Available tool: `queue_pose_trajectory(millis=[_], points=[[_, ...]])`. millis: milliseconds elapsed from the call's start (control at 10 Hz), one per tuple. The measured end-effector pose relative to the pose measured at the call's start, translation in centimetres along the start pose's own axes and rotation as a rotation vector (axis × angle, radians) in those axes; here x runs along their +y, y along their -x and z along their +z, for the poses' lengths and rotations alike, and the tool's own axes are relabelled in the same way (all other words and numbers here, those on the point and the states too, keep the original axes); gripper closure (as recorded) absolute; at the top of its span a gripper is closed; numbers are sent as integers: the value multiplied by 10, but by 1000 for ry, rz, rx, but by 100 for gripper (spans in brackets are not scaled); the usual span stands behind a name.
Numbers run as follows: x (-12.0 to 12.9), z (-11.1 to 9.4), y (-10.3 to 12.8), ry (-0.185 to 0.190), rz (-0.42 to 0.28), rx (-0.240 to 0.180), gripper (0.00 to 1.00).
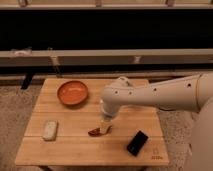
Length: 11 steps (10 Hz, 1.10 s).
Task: Push the eraser across the table
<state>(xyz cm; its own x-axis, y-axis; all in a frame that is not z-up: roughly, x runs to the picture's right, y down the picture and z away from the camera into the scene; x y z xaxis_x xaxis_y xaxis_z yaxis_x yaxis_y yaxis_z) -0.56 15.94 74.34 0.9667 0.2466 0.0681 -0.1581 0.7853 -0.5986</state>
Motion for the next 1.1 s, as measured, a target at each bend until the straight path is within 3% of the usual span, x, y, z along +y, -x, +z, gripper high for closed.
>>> queue_pose_trajectory(millis=[1100], points=[[-4,-3,1,-13,-20,13,20]])
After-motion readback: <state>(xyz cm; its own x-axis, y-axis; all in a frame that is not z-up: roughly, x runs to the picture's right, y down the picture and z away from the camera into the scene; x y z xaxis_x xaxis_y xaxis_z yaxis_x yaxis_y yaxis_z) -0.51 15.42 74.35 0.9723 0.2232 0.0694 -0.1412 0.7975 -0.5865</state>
